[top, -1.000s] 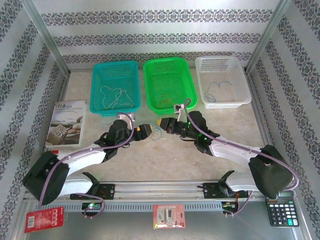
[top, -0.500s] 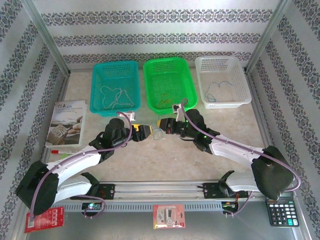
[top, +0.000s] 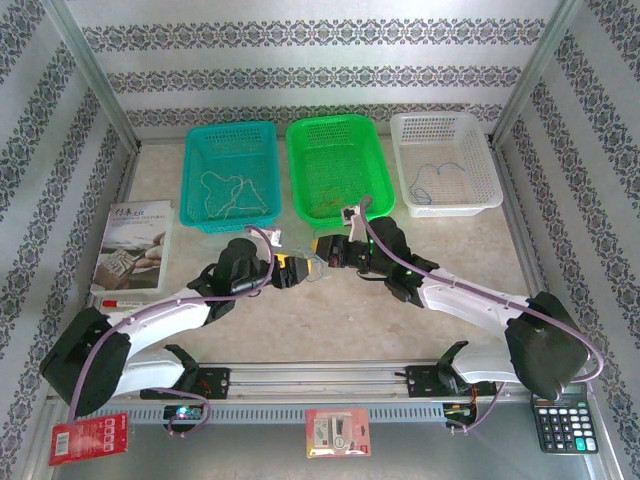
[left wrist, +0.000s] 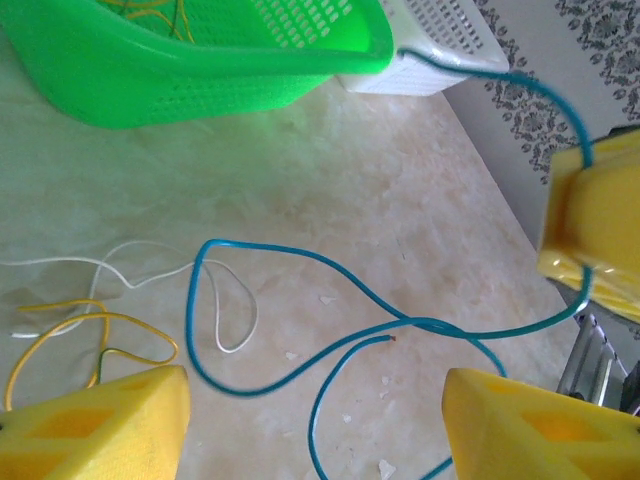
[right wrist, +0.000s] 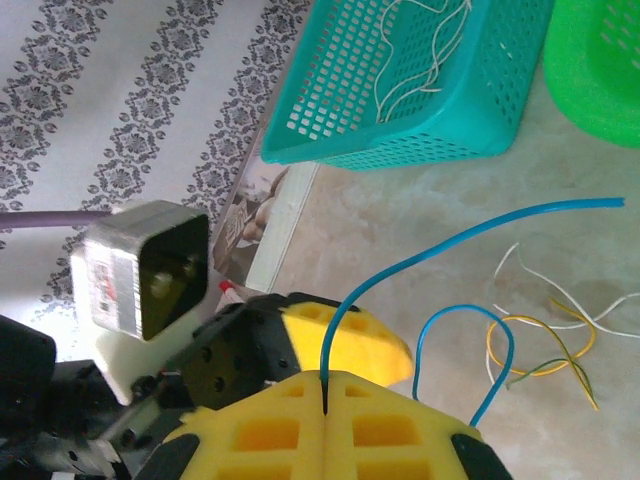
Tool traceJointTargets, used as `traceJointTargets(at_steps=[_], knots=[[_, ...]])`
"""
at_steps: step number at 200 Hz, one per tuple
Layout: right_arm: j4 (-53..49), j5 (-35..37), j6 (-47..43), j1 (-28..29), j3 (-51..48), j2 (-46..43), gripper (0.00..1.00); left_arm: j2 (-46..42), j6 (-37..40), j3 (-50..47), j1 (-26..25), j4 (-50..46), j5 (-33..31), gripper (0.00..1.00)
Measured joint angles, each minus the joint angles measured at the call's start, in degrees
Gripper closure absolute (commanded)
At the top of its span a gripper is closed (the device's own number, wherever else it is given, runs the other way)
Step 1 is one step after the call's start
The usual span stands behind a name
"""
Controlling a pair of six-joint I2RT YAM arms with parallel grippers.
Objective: Untangle the cables
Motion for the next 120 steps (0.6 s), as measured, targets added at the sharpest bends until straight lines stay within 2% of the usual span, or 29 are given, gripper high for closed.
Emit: traceJointTargets(at_steps=[66, 80, 98, 120], knots=[[-0.22, 0.83, 0.00, 1.14, 0.90, 0.37, 1.00, 6.25, -1.31, -0.57, -1.79, 4.44, 0.31, 0.29], [-0.22, 0.85, 0.00, 1.14, 0.90, 0.37, 1.00, 7.30, -1.66, -0.57, -1.81, 5.66, 0.33, 0.31], [-0.22, 0.92, 0.02, 1.40, 0.90, 0.39, 1.00, 8.55, -2.32, -0.57, -2.03, 7.19, 0.33, 0.44], [-0.20, 0.92, 0.04, 1.49, 0.90, 0.44, 1.00, 10.40, -3.23, -0.57, -2.16, 9.22, 0.35, 0.73]])
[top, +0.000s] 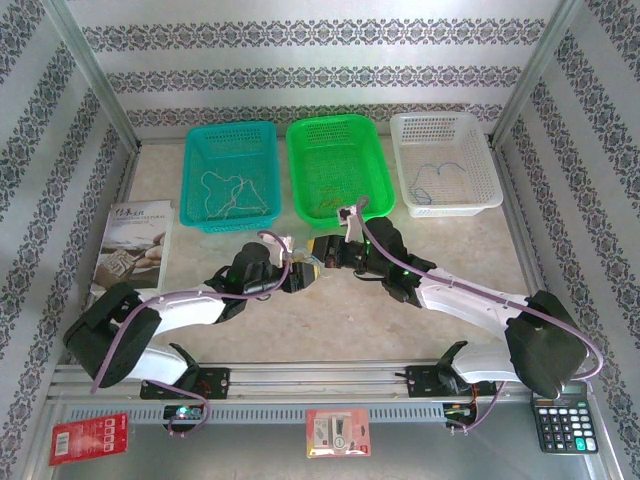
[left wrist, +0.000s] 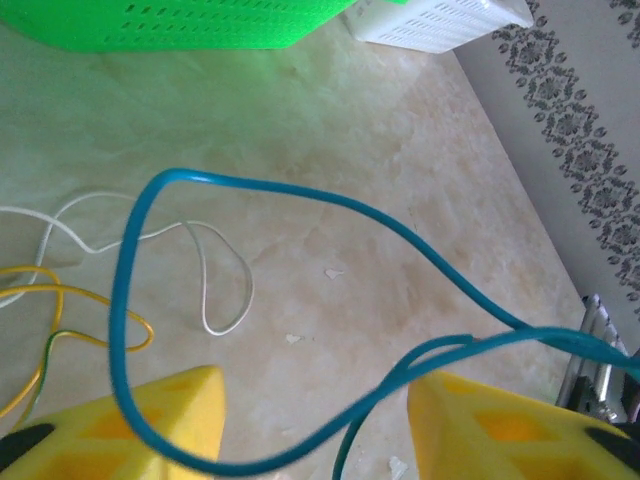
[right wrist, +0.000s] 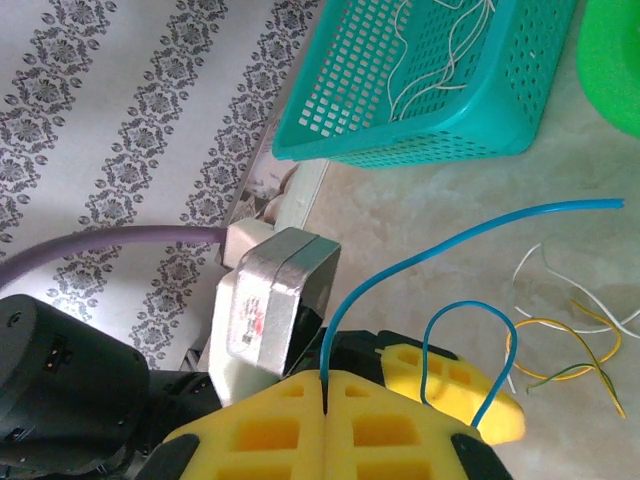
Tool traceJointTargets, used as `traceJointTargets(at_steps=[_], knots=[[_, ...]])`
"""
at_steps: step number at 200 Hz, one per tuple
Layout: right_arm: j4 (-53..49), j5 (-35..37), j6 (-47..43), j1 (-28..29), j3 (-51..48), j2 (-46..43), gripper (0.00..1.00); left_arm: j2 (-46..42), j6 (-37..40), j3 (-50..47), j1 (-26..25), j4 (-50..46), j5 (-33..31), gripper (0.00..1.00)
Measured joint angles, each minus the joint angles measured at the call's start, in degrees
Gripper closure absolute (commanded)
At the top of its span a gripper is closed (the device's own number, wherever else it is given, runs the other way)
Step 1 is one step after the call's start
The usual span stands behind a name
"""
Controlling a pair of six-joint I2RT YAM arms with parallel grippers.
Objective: Untangle the cables
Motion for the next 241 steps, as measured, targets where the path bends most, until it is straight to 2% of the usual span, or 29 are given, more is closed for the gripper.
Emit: traceJointTargets(at_steps=[25, 61, 139, 167, 199, 241], knots=[[0.02, -0.09, 0.20, -0.24, 0.02, 0.00, 1.00, 2.49, -1.79, -0.07, -0.02, 3.26, -0.02, 1.00], [-0.90, -1.22, 0.59, -4.96, 1.31, -1.22, 1.00, 4.90, -4.39, -2.14, -0.11, 7.39, -0.26, 1.00], [-10.84, -1.62, -1.70, -23.78, 16.04, -12.24, 1.00, 0.83, -5.66, -6.01, -0.22, 8.94, -3.58, 1.00], [-14.84, -1.62, -2.80, -26.77, 18.78, -12.50, 1.00, -1.60, -5.64, -5.95, -0.22, 9.97, -4.94, 1.00], [-19.71, -1.64, -4.46, -27.12, 21.53, -12.48, 1.00, -1.90, -5.66, -5.95, -0.22, 10.03, -5.86, 1.00], [-20.79, -0.09, -6.14, -27.76, 25.09, -11.58, 1.00, -2.43, -5.07, -5.95, -0.26, 8.26, -6.47, 0.58]])
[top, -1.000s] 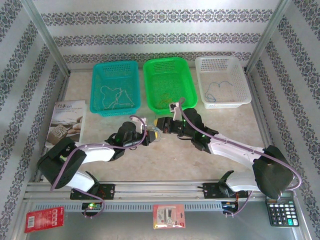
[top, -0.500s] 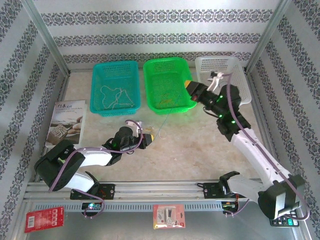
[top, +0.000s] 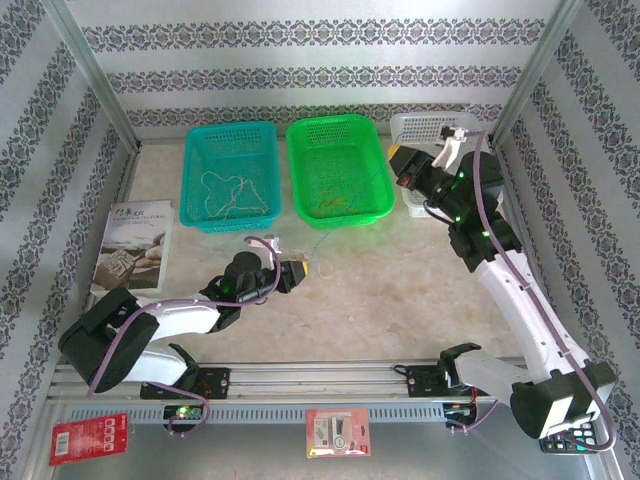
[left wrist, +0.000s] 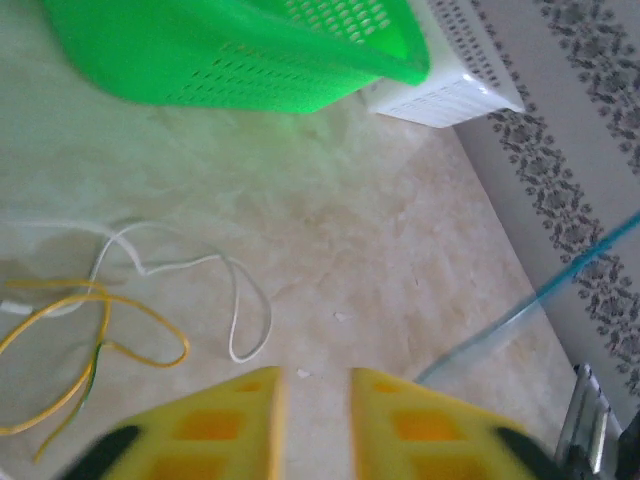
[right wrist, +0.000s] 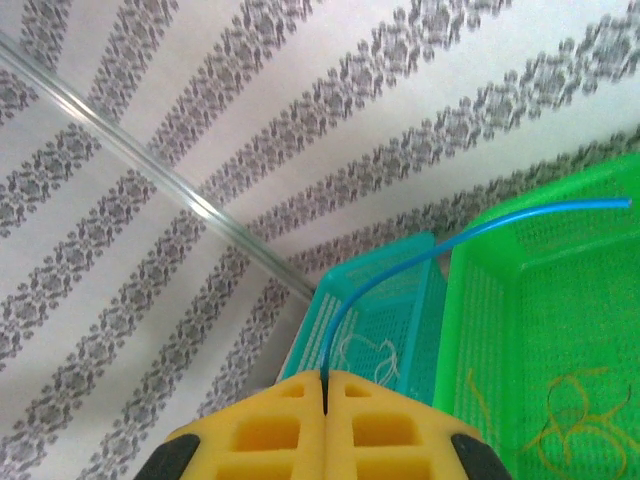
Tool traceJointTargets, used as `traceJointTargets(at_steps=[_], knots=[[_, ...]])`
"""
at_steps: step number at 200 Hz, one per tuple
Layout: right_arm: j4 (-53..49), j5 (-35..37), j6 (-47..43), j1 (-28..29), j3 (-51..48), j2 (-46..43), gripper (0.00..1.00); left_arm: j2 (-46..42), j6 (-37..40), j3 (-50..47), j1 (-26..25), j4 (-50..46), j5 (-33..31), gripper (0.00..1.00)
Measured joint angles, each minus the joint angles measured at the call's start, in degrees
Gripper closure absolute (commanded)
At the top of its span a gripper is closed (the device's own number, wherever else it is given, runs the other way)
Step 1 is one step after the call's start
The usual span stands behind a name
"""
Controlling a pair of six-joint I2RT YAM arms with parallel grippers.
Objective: Untangle the cables
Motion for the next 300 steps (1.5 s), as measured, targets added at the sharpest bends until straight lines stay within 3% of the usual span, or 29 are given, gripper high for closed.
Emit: traceJointTargets(at_steps=[33, 96, 157, 300], knots=[[0.04, 2.99, -2.99, -0.74, 4.59, 0.59, 1.00, -0.92, 0.92, -0.07, -0.02, -3.17, -0.52, 0.37], [-1.51, 9.20, -10.08, -3.93, 14.21, 6.36, 1.00, -8.85, 2.43, -0.07, 0.00, -9.44, -2.95, 0.23], [-1.51, 16.15, -15.91, -7.02, 20.13, 14.12, 1.00, -14.67, 3.69, -0.07, -0.02, -15.06, -5.62, 0.00], [-0.15, 27.65, -19.39, -7.28, 22.01, 22.34, 1.00, -22.97, 3.89, -0.07, 0.00, -22.47, -9.53, 0.00]])
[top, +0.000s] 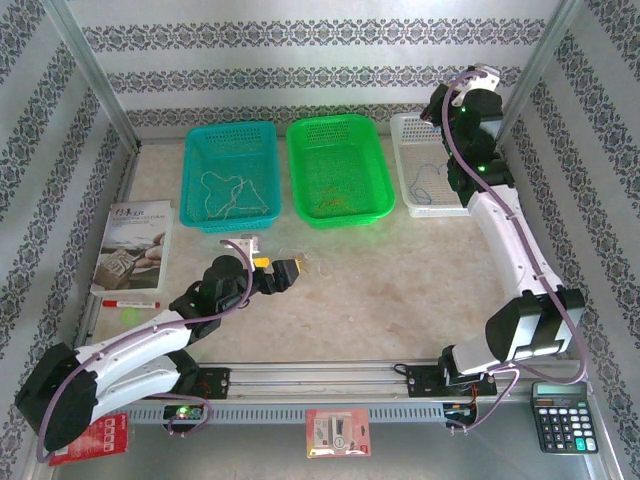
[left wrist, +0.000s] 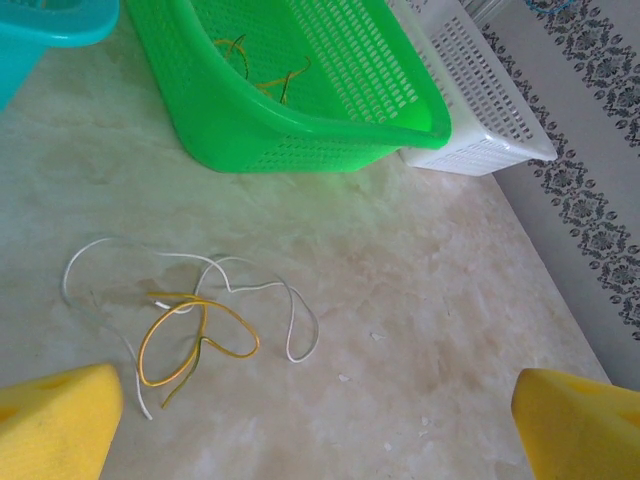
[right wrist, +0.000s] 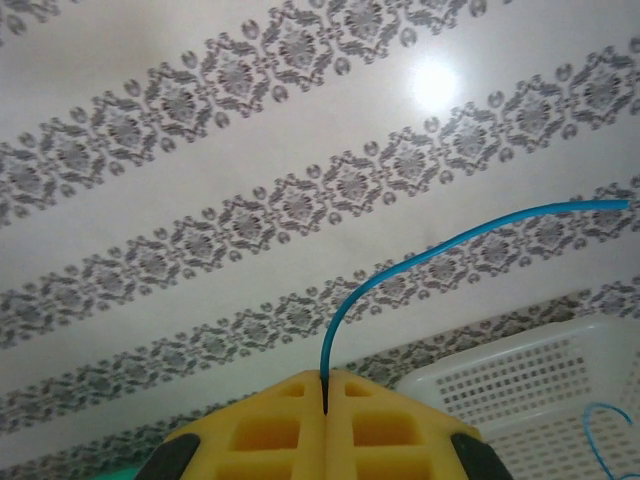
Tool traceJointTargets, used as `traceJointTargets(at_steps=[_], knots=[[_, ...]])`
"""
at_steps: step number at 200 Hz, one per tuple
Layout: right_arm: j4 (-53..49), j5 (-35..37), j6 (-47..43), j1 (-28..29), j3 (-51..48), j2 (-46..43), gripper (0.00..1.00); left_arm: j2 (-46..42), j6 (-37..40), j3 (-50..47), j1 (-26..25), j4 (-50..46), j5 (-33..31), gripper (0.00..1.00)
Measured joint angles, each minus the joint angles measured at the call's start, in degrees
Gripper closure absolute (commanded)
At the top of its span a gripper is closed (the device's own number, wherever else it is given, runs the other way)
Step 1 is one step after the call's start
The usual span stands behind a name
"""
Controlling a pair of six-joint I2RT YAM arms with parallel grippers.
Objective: Untangle the cables
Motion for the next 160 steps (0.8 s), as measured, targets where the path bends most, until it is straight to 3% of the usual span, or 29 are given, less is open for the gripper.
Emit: traceJointTargets(at_steps=[27, 80, 131, 160], knots=[[1.86, 3.91, -0.39, 0.39, -2.29, 0.31, 1.00, -0.24, -0.02, 0.00, 0.00, 0.00, -0.22, 0.00], [5.40, 10.08, 0.22, 1.92, -16.96, 1.53, 1.00, -0.52, -0.02, 0.00, -0.02, -0.26, -0.17, 0.00], [5.57, 11.41, 0.48, -0.07, -18.69, 3.45, 1.00, -1.29, 0.00, 0.00, -0.02, -1.36, -0.20, 0.00], [4.92, 11.80, 0.98, -1.18, -16.31, 4.37, 0.54, -1.29, -0.02, 0.00, -0.02, -1.36, -0.22, 0.00]])
